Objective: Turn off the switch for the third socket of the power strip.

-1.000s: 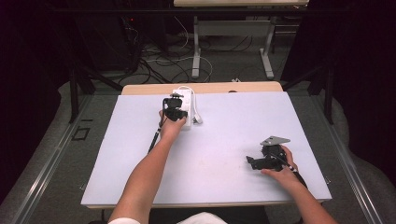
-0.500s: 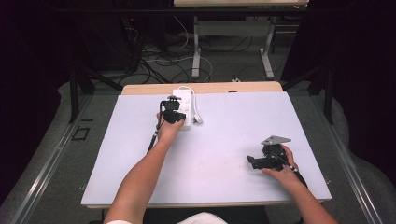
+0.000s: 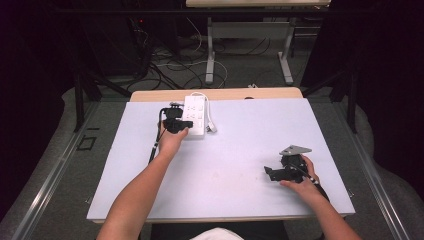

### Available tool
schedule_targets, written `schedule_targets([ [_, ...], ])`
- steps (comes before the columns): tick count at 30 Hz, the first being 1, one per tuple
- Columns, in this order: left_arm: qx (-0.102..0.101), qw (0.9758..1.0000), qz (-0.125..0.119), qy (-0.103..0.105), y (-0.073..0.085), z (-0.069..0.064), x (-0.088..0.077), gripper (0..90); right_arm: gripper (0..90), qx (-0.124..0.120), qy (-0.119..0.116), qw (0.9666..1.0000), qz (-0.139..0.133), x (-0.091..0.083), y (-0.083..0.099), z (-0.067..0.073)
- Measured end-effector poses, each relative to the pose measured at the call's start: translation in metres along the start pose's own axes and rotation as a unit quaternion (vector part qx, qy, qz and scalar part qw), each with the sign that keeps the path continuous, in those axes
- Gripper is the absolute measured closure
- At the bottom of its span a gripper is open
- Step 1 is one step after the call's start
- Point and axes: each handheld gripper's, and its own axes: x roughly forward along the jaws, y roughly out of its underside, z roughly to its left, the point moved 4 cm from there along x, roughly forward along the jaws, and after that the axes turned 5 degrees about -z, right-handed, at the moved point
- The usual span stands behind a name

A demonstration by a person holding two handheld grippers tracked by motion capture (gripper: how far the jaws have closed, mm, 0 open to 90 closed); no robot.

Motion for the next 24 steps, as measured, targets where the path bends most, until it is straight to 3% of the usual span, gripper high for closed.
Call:
schedule_targets([
  [24, -0.006, 0.9992, -0.022, 0.033, 0.013, 0.008, -0.037, 72.2, 10.7, 0.003, 0.004, 1.0000, 0.003, 0.000, 0.000, 0.002],
])
